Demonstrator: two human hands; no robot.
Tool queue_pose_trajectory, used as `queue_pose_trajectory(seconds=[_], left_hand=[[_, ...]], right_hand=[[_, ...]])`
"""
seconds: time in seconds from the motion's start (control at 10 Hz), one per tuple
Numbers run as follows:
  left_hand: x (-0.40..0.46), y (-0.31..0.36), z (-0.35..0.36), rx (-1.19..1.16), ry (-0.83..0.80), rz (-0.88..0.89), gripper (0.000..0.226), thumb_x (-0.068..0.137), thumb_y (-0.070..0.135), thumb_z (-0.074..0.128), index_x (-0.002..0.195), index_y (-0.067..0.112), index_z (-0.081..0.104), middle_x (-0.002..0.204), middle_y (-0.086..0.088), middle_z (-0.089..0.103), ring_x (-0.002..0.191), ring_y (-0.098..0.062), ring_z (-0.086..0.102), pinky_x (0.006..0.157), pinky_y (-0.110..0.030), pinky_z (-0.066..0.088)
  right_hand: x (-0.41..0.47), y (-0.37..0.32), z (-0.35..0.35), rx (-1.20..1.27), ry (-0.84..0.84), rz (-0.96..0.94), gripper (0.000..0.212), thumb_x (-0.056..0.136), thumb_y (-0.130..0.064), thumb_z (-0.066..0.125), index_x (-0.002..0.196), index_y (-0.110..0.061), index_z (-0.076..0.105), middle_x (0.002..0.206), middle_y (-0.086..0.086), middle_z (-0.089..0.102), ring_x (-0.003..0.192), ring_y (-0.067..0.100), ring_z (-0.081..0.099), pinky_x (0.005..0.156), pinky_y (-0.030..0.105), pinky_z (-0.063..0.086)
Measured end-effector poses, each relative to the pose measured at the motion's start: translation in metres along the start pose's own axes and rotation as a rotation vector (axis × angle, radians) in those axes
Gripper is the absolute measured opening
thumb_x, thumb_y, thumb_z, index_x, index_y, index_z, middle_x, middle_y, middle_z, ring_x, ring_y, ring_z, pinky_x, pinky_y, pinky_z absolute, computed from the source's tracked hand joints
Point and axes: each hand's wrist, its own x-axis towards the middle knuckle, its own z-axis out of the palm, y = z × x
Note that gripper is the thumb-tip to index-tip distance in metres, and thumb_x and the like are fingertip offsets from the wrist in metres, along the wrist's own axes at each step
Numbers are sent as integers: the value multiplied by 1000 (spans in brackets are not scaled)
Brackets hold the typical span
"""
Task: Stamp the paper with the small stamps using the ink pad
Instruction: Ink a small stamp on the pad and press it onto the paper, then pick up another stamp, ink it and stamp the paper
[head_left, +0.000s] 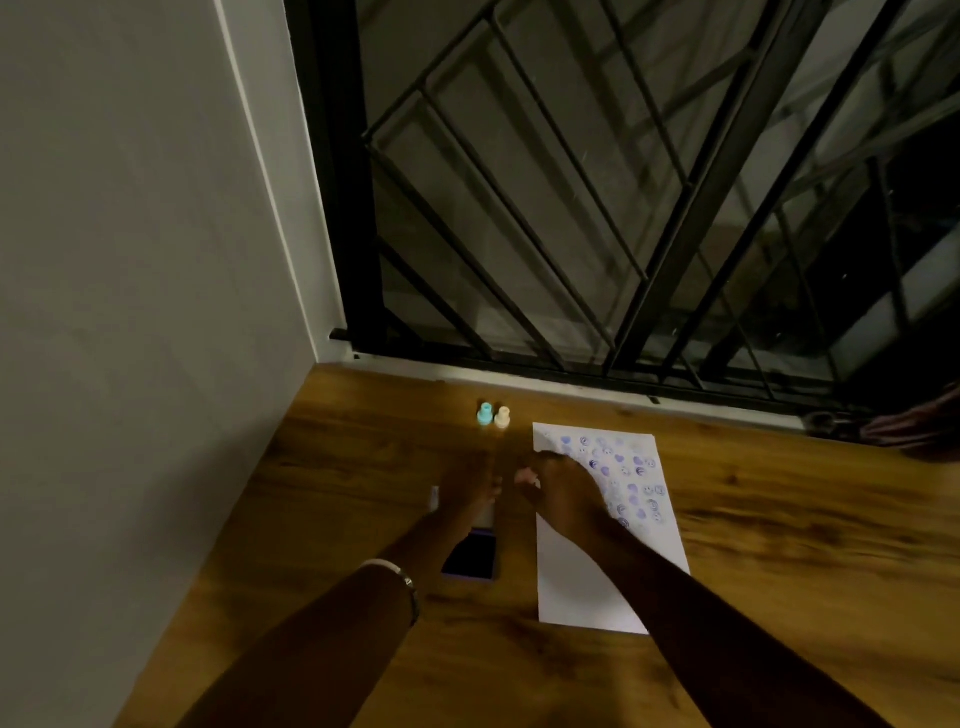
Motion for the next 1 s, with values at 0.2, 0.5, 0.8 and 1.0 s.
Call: queue_pose_trajectory(seconds=[0.2,0.5,0.8,1.0], left_hand=[[17,10,-18,221,115,131,35,98,28,45,112,2,64,109,-18,69,95,-31,67,92,-43,55],[47,18,-19,374,170,256,28,101,32,40,114,14,58,106,-9,65,85,-18,61,69,-26,48],[62,17,-17,419,186,387,25,101,28,43,103,11,61,92,-13,68,70,-21,59,56,-22,43],[66,11,-21,472,213,422,26,100,31,43,102,13,62,90,-9,68,78,-22,65,67,-34,54]], right_hand=[[32,13,-2,-2,-38,147,20,98,-25,49,105,-14,64,106,7,67,80,18,67,70,28,56],[94,27,4,-7,-98,128,23,95,-15,55,116,-8,63,121,13,64,110,25,61,95,35,52],[130,32,11,-55,-150,138,15,92,-11,59,104,-8,67,113,14,67,105,26,63,92,34,52],[131,32,11,-69,-176,139,21,90,-11,62,110,-9,66,121,14,62,109,27,61,95,38,52]])
